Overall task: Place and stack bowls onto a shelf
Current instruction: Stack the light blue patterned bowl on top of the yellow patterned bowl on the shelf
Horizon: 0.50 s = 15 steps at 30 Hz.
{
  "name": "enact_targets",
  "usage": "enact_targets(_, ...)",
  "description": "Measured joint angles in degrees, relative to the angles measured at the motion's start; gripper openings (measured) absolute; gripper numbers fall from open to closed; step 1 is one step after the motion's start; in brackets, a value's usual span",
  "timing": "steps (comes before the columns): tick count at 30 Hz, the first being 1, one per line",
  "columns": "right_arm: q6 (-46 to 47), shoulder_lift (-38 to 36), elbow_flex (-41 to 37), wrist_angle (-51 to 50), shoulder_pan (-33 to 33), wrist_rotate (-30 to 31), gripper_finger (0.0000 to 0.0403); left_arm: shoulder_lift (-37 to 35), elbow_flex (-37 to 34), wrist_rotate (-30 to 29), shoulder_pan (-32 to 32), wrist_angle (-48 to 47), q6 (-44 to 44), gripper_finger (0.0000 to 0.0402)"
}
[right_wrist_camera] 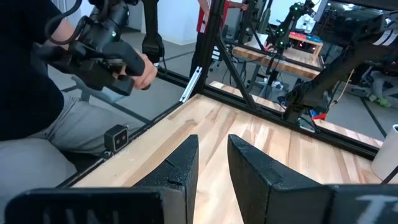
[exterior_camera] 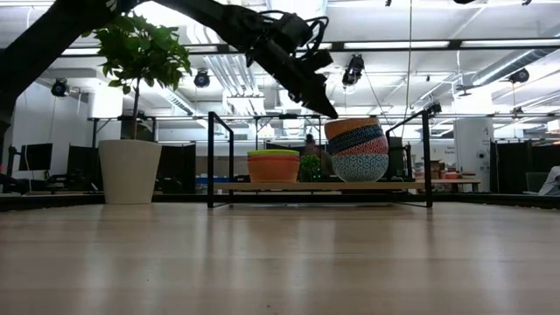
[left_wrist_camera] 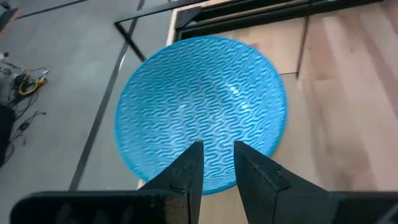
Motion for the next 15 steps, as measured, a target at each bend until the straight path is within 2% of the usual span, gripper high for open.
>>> enact_targets(15,-0.25,0.00,0.00,0.00,0.00,0.01,0.0075,0.55,-0.13,-0.08,-0.35,-0.27,-3.04,0.0070)
